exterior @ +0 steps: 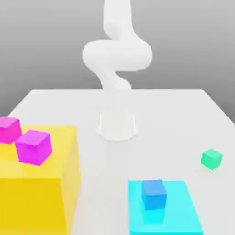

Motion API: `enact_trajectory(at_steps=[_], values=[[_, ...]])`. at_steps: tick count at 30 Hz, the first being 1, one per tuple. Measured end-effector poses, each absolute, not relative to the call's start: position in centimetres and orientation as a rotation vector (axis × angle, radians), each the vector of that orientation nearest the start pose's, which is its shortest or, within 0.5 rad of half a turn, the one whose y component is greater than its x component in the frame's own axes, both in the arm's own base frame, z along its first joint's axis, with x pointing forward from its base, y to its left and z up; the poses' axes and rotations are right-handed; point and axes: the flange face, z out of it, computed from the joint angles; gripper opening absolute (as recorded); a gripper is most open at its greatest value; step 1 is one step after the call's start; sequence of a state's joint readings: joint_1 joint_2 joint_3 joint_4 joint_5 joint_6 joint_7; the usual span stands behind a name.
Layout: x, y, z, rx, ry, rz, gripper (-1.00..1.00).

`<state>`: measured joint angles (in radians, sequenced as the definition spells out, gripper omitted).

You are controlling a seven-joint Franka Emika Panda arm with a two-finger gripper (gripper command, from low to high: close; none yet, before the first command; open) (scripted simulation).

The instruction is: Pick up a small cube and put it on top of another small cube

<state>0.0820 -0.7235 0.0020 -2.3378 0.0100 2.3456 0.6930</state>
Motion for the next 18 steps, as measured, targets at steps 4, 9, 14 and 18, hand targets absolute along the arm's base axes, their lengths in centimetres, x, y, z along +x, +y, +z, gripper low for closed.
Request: enact_trajectory(at_steps=[4, 9, 14, 18], values=[[40.6, 9.4, 59.6, -2.754, 0.424, -0.82, 0.0], [41.2, 17.4, 50.3, -2.882, -0.092, -0.653, 0.0], [38.3, 24.7, 40.9, -2.901, -0.637, -0.478, 0.0], [34.1, 29.2, 33.6, -2.835, -1.077, -0.333, 0.0]])
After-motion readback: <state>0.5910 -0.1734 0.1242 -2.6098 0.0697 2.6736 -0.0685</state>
